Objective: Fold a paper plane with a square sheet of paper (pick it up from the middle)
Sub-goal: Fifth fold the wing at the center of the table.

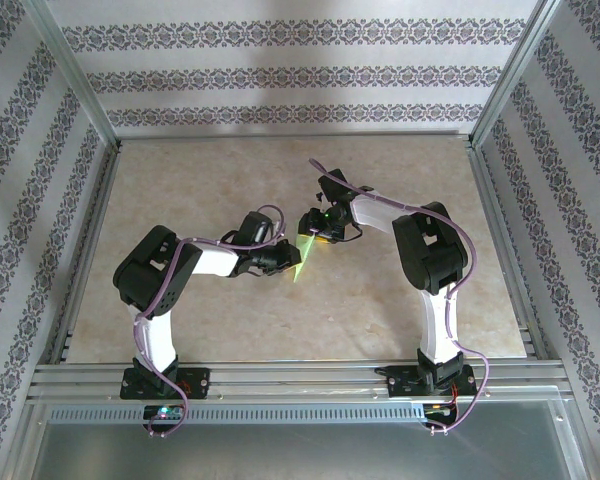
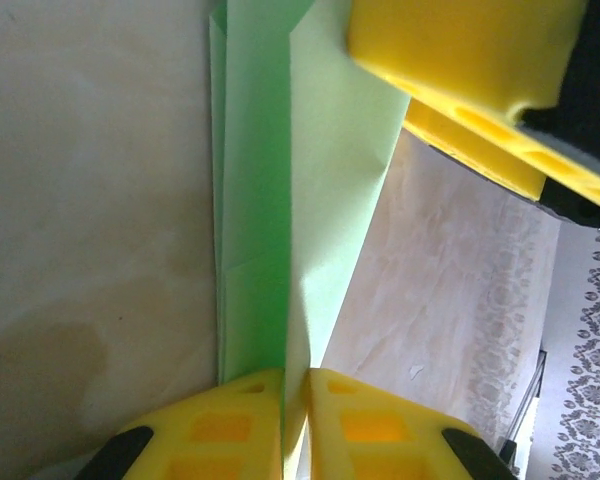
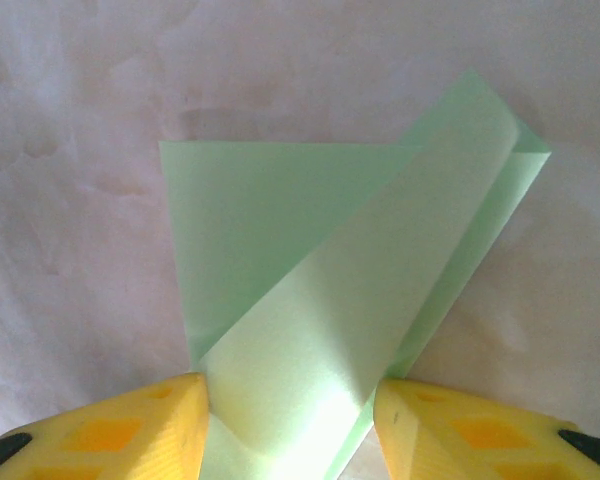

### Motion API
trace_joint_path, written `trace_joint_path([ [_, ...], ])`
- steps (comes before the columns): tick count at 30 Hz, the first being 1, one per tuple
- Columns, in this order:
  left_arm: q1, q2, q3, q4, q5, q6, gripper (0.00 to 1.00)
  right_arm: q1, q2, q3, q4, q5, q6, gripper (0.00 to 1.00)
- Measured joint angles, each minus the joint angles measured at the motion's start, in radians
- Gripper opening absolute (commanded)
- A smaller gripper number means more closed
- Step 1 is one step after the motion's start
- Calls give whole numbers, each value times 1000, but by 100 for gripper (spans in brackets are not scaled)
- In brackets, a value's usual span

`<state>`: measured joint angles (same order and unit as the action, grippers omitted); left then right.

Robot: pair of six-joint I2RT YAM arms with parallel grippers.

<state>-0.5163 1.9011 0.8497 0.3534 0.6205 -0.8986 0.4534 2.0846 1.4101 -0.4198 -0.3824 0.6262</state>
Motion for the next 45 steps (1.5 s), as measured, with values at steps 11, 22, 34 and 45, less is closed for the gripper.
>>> trace_joint_path([
  [11,9,8,-8,25,20,-26,10,-10,0,-1,4,-27,0,54],
  [22,20,18,-8,34,47,-55,9,-64,-78,-70,90,-126,-12,63],
  [34,39,40,-8,72,106,-122,8,-74,-236,-249,253,-239,-86,42],
  [45,39,45,-8,86,109,-141,8,-5,-154,-248,294,-262,-87,32],
])
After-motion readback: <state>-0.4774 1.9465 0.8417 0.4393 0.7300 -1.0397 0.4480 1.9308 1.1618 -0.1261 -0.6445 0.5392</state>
